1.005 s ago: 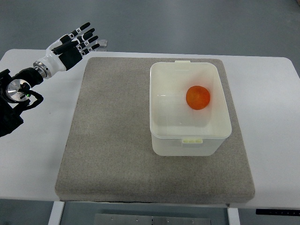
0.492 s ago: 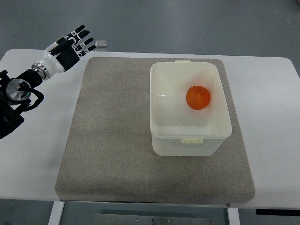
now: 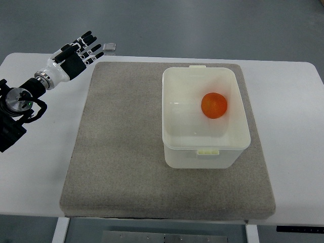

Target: Put orange in box with left hand

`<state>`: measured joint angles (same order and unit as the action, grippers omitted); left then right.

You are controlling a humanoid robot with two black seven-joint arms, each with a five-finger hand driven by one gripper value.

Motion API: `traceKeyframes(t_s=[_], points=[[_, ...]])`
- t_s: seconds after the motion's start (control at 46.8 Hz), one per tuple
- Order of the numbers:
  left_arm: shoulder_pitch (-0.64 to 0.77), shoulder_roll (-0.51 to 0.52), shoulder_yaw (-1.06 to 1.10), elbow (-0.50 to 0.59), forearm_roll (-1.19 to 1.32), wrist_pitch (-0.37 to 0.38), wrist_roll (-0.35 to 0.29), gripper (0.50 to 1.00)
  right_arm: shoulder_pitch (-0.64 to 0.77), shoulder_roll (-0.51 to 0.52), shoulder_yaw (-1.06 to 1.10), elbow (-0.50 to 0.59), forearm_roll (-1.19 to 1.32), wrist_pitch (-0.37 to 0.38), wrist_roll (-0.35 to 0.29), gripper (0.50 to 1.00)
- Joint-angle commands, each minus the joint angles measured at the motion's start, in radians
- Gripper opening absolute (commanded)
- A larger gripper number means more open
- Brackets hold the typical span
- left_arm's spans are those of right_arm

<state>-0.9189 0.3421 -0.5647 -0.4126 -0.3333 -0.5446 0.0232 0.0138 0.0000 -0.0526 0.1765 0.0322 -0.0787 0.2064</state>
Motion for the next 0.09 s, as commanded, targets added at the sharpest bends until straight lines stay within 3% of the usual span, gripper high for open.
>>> traceKeyframes(t_s=[0.0,0.064], points=[[0.000,0.000,0.000,0.000,0.004,-0.001,0.000,0.996,0.000,0.000,-0.001,0.000,0.000,-0.004,0.002,0.926],[0.000,0.000,0.000,0.000,0.002,-0.001,0.000,0.996,0.000,0.000,-0.004,0.001,-0.001,-0.006,0.002,0.926]])
